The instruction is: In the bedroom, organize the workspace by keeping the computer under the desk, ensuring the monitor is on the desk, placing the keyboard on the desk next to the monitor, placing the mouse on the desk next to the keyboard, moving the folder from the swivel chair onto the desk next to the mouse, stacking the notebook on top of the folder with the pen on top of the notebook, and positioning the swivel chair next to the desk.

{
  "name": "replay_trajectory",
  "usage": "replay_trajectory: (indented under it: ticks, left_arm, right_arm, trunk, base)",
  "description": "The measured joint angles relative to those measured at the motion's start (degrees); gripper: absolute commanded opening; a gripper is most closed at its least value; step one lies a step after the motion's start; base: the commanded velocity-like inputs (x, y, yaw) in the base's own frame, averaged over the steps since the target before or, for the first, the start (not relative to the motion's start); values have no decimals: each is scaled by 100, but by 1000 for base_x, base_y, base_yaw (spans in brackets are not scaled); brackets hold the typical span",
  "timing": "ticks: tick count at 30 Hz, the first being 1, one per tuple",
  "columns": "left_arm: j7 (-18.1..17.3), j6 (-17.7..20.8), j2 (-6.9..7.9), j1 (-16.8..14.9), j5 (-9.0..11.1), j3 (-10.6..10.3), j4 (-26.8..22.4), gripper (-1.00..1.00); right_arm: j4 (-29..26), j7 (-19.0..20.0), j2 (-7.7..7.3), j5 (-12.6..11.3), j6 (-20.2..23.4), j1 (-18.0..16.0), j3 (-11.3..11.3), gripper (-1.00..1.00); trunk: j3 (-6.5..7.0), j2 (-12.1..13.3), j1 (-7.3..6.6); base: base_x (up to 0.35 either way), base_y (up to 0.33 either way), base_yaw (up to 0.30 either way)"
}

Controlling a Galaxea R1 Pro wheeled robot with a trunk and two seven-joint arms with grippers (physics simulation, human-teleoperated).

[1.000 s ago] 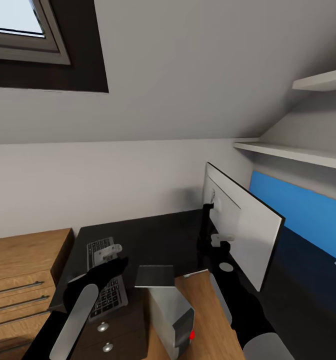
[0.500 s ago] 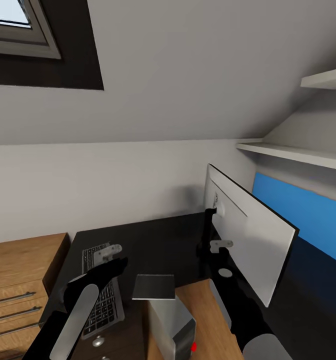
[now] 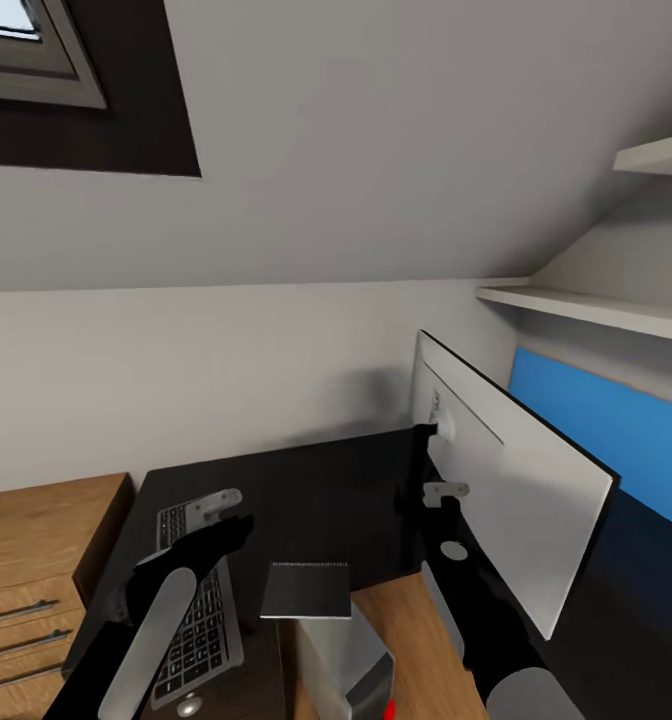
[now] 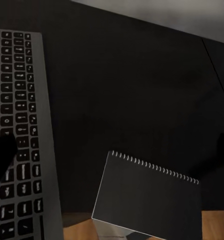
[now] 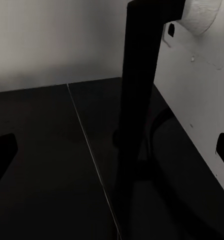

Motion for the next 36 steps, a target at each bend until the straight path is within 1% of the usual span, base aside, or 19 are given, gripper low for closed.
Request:
replay_trajectory:
  ticks: [1, 4, 10, 14, 36]
  left_arm:
    - [0, 0, 1, 0, 0, 8, 0, 100]
    - [1, 0, 2, 1, 0, 20, 0, 100]
    - [1, 0, 2, 0, 0, 22, 0, 100]
    - [1, 0, 2, 0, -1, 19, 0, 100]
    - [1, 0, 10, -1, -1, 25, -6, 100]
  right_arm:
    - [-19, -13, -1, 3, -189, 0, -17, 100]
    - [-103, -35, 6, 1, -319, 0, -53, 100]
    - [-135, -42, 20, -6, -364, 0, -62, 100]
    - [-143, -39, 21, -5, -377, 1, -68, 100]
    - [-148, -22, 8, -10, -387, 1, -72, 100]
  trunk:
    - [0, 0, 0]
    - [0, 0, 1]
    - [0, 0, 1]
    - [0, 0, 1]
    - [0, 0, 1]
  base:
    - [16, 0, 0]
    - [9, 0, 0]
    - [3, 0, -4]
    - [1, 0, -102]
    - [0, 0, -250]
